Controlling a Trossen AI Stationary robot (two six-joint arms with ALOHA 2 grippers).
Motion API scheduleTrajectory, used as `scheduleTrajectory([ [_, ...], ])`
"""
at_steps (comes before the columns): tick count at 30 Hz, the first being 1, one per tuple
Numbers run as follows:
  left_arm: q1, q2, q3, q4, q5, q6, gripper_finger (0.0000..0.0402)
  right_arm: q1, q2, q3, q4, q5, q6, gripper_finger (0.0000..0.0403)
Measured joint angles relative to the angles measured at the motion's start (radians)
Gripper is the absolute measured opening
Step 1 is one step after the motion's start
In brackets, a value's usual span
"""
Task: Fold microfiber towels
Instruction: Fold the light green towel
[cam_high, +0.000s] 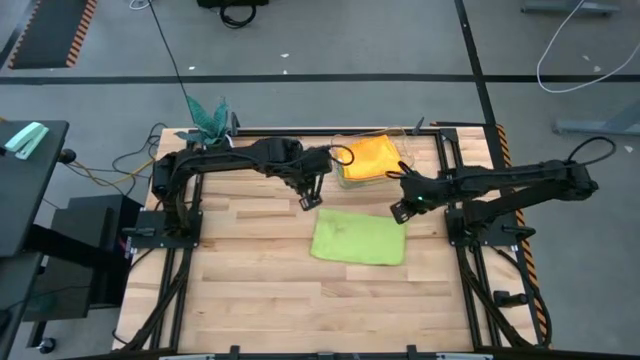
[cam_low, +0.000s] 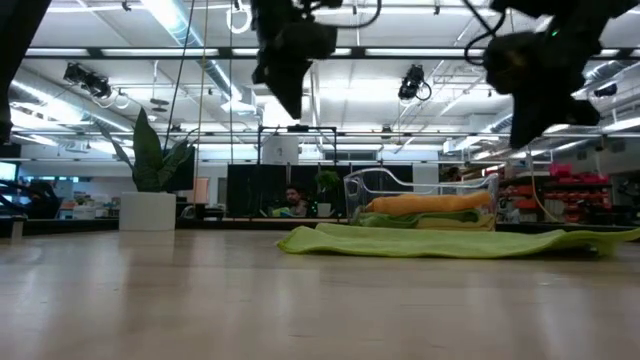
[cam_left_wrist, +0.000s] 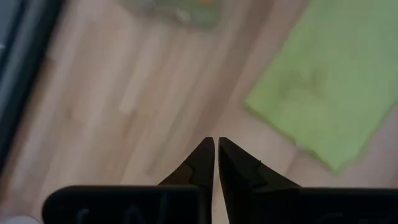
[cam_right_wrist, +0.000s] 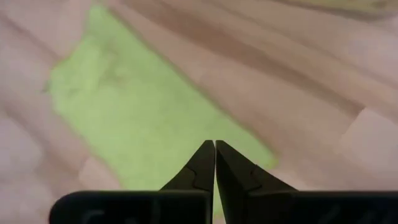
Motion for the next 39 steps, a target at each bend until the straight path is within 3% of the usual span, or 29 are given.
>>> scheduleTrajectory([
  [4, 0.000, -0.001, -0.130, 0.035, 0.088, 0.001, 0.0022, 0.113, -0.059, 0.000, -0.047, 0.001, 0.113, 0.0019],
  [10, 0.000, -0.041, -0.315, 0.166, 0.132, -0.094, 0.0008, 0.288, -0.090, 0.000, -0.085, 0.045, 0.287, 0.0018],
  [15, -0.002, -0.108, -0.496, 0.393, 0.302, -0.200, 0.0017, 0.458, -0.072, 0.000, -0.093, 0.094, 0.434, 0.0018],
  [19, 0.004, -0.144, -0.598, 0.515, 0.331, -0.308, 0.0034, 0.555, -0.044, 0.000, -0.097, 0.168, 0.504, 0.0016],
  [28, 0.003, -0.151, -0.712, 0.830, 0.432, -0.486, 0.0051, 0.543, 0.069, -0.001, -0.120, 0.211, 0.555, 0.0016],
  [39, 0.001, -0.149, -0.755, 0.816, 0.329, -0.520, 0.0074, 0.434, 0.186, -0.001, 0.007, 0.218, 0.385, 0.0032],
])
